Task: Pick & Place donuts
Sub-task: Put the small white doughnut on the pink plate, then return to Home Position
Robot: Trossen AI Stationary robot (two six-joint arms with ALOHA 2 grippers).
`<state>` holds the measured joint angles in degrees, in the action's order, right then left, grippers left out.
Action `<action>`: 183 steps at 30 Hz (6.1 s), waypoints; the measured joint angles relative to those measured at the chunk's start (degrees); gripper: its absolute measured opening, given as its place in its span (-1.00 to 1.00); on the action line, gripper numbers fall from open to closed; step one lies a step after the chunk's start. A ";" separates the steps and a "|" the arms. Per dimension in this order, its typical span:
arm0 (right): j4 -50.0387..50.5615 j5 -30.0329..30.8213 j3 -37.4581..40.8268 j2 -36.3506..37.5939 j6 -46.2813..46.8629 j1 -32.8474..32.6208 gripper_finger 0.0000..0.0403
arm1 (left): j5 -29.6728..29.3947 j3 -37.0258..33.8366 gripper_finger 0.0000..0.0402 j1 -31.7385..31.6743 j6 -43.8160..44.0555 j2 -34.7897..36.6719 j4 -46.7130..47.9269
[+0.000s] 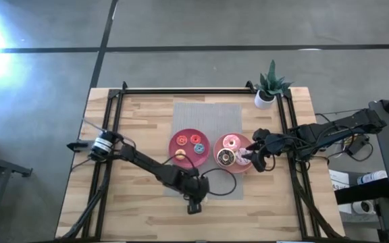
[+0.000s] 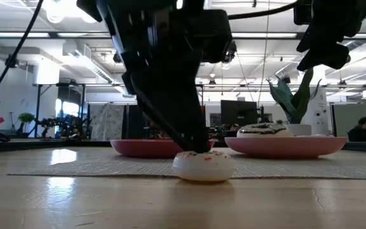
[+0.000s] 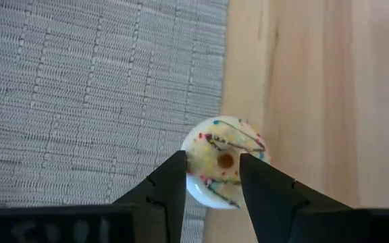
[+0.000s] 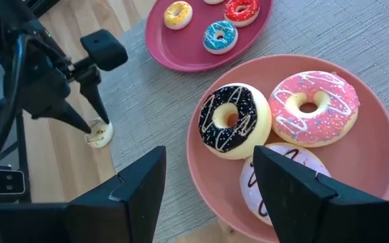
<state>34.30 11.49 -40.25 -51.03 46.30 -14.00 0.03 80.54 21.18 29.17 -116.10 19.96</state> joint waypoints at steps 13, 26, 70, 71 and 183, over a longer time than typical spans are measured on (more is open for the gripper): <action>1.53 0.00 0.00 0.00 0.21 -0.02 0.07 | -3.81 1.85 -0.90 0.38 1.31 -3.09 0.47; 1.33 -0.01 -0.01 0.02 0.17 -0.01 0.07 | -14.26 2.76 -0.99 -7.58 -4.46 10.21 18.39; 3.41 -2.39 3.81 1.40 -6.96 4.37 0.00 | 8.08 -25.12 -0.32 -15.23 13.29 36.02 2.36; 3.85 -2.60 4.08 1.84 -6.46 4.63 -0.01 | 7.85 -26.92 -0.32 -15.23 14.84 37.68 2.50; -36.63 -0.98 39.63 40.37 -16.73 4.24 -0.06 | 11.37 -80.14 -0.32 -22.05 -21.20 114.78 -22.46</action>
<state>-2.33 10.50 -0.62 -10.66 29.56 -9.76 11.40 0.40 -0.86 7.97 -1.32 -2.50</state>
